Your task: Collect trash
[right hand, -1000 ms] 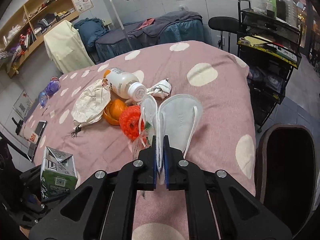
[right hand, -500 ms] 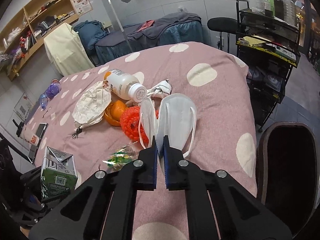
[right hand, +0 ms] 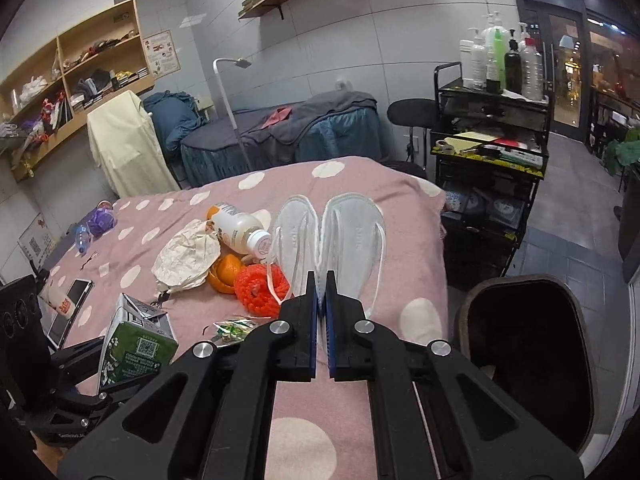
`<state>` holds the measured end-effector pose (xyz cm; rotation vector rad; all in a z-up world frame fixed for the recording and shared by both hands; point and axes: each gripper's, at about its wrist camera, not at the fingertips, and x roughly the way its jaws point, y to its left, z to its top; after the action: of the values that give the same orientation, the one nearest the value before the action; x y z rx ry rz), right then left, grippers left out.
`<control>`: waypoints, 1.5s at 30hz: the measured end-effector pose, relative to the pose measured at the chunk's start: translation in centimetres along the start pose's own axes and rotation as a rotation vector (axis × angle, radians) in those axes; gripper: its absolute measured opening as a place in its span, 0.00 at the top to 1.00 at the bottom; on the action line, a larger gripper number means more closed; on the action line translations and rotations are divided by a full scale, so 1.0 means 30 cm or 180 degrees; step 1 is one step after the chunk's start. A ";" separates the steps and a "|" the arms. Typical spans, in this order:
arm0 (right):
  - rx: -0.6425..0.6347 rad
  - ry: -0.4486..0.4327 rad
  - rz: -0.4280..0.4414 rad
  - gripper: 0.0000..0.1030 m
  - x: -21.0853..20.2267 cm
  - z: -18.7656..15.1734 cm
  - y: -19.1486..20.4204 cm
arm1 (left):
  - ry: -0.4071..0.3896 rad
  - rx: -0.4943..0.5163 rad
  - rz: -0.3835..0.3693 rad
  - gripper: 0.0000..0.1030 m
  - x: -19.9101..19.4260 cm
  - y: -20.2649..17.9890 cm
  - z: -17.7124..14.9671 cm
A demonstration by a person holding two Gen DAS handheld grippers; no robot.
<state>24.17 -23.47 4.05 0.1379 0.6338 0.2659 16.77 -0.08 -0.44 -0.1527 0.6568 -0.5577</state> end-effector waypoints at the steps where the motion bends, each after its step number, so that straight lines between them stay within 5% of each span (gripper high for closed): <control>1: 0.0028 -0.0045 -0.0075 0.96 -0.026 -0.008 -0.023 | -0.0002 0.0031 -0.0019 0.49 0.009 -0.019 0.004; 12: 0.0587 0.0016 -0.0794 0.96 -0.175 -0.159 -0.381 | 0.0092 0.0301 -0.0441 0.49 0.145 -0.266 0.023; 23: 0.1057 0.0748 -0.1262 0.94 0.037 -0.431 -0.651 | 0.0309 0.0419 -0.0673 0.49 0.296 -0.413 0.056; 25: 0.1077 0.0813 -0.1237 0.83 0.061 -0.462 -0.665 | 0.0347 0.0460 -0.0659 0.49 0.320 -0.429 0.055; 28: 0.1088 0.0735 -0.1289 0.42 0.047 -0.482 -0.660 | 0.0416 0.0480 -0.0670 0.49 0.343 -0.449 0.037; 29: 0.1061 0.0689 -0.1325 0.37 0.035 -0.482 -0.655 | 0.0438 0.0487 -0.0670 0.49 0.353 -0.455 0.034; 45: 0.1160 -0.0150 -0.1808 0.17 -0.315 -0.409 -0.638 | 0.0745 0.0608 -0.0819 0.49 0.528 -0.612 0.050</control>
<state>13.35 -43.95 -4.38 0.3046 0.6445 -0.4028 19.92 -24.11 -2.14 0.0088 0.8123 -0.8917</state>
